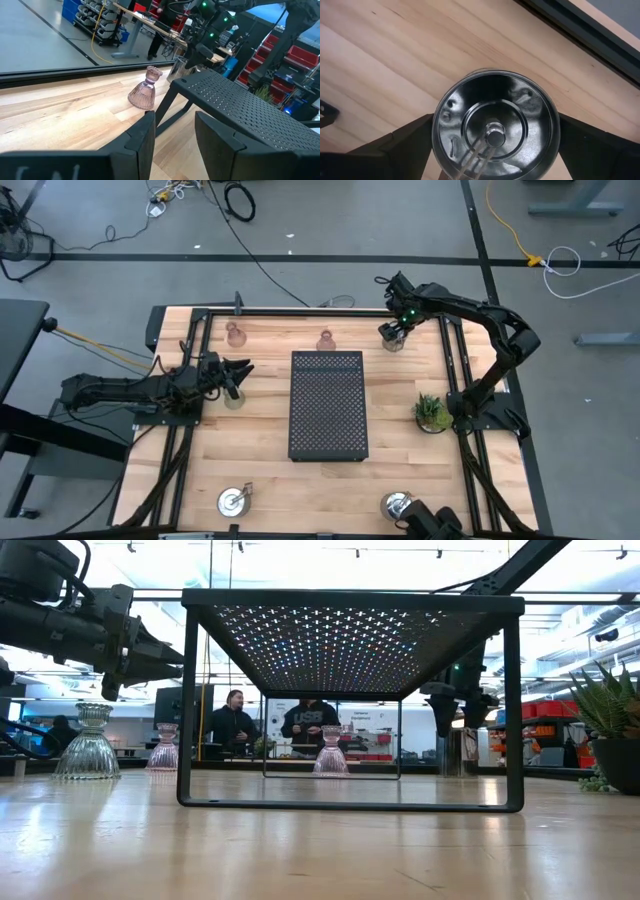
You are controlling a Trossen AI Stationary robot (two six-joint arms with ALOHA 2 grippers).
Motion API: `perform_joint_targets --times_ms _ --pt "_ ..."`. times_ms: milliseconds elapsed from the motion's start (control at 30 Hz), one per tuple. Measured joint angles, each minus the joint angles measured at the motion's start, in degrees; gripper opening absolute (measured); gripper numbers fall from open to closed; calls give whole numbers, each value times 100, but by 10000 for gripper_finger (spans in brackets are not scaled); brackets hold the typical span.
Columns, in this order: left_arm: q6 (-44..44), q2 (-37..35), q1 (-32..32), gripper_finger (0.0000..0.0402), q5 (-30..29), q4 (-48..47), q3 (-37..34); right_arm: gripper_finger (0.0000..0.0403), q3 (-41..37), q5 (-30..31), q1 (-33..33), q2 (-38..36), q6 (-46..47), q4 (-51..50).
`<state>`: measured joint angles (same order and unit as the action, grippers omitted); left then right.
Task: Pick & Place candle stick holders
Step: Put the top brown scented candle on the shelf
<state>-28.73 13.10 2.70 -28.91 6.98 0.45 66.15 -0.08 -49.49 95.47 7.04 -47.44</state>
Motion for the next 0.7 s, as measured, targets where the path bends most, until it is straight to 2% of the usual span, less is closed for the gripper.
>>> perform_joint_targets --times_ms 367,600,700 --pt "-17 2 1 142 0 0 1 340 7 202 54 -6 202 -77" --pt "-15 0 2 142 0 0 0 338 7 255 124 -6 196 -86" --pt "-15 0 2 142 0 0 2 356 6 347 142 -6 150 -57"
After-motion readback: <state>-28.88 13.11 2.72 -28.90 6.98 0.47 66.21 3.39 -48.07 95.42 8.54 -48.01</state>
